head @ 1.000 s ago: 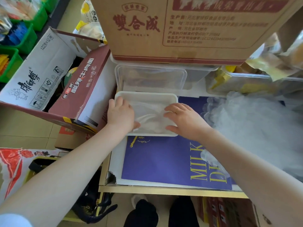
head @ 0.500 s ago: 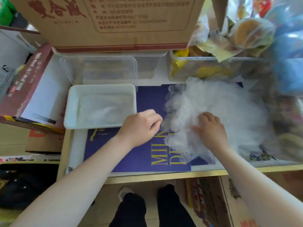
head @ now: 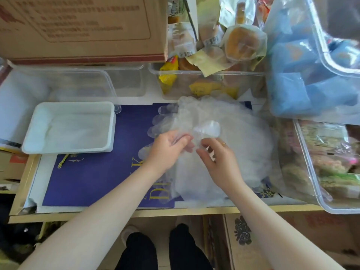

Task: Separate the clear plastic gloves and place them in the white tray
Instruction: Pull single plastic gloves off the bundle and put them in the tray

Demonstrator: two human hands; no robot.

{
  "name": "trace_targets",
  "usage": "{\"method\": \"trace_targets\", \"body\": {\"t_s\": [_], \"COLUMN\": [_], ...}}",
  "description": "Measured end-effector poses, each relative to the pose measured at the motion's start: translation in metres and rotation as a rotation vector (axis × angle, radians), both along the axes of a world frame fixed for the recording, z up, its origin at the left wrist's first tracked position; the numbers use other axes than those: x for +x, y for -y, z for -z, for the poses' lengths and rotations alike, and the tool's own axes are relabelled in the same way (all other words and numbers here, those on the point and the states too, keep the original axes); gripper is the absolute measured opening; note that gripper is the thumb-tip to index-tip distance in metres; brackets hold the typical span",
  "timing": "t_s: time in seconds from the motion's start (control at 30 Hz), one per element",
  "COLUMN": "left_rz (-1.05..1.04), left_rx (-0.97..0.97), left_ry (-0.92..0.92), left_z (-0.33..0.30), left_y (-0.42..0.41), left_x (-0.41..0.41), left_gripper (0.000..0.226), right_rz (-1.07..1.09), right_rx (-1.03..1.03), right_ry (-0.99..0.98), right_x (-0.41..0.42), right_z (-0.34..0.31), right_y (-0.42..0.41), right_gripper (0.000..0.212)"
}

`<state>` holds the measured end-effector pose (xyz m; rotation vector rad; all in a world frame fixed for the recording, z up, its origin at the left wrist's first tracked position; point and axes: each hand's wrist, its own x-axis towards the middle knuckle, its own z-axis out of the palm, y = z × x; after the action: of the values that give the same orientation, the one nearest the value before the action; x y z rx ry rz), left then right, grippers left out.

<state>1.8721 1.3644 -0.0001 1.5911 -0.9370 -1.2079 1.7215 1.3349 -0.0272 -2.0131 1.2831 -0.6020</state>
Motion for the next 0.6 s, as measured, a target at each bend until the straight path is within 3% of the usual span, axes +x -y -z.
{"method": "trace_targets", "body": {"t_s": [0.1, 0.13, 0.23, 0.3, 0.37, 0.43, 0.5, 0.6], "left_rz": [-0.148, -0.175, -0.235, -0.277, -0.328, -0.373, -0.356, -0.004], "left_rx": [-0.006, -0.006, 0.000, 0.022, 0.064, 0.102, 0.081, -0.164], "left_ry": [-0.180, -0.236, -0.365, -0.383, -0.372, -0.274, -0.026, 0.473], "left_z": [-0.010, -0.012, -0.016, -0.016, -0.013, -0.004, 0.003, 0.009], "left_y": [0.000, -0.001, -0.006, -0.011, -0.016, -0.022, -0.033, -0.061], "left_x": [0.001, 0.004, 0.013, 0.019, 0.026, 0.036, 0.047, 0.059], "left_gripper": [0.016, 0.017, 0.021, 0.020, 0.016, 0.020, 0.053, 0.095], "right_rz": [0.225, 0.303, 0.398, 0.315, 0.198, 0.203, 0.255, 0.294], "right_rx": [0.312, 0.472, 0.896, 0.992, 0.978, 0.948, 0.956, 1.031], "right_ry": [0.183, 0.247, 0.496, 0.622, 0.612, 0.593, 0.634, 0.687], "right_x": [-0.015, -0.018, -0.024, -0.025, -0.017, -0.009, -0.001, 0.010], "right_z": [-0.006, -0.009, -0.016, -0.019, -0.027, -0.034, -0.040, -0.045], "right_y": [-0.001, -0.001, 0.002, 0.004, 0.005, 0.006, 0.007, 0.007], "right_gripper": [0.063, 0.066, 0.040, 0.020, 0.021, 0.027, 0.025, 0.030]}}
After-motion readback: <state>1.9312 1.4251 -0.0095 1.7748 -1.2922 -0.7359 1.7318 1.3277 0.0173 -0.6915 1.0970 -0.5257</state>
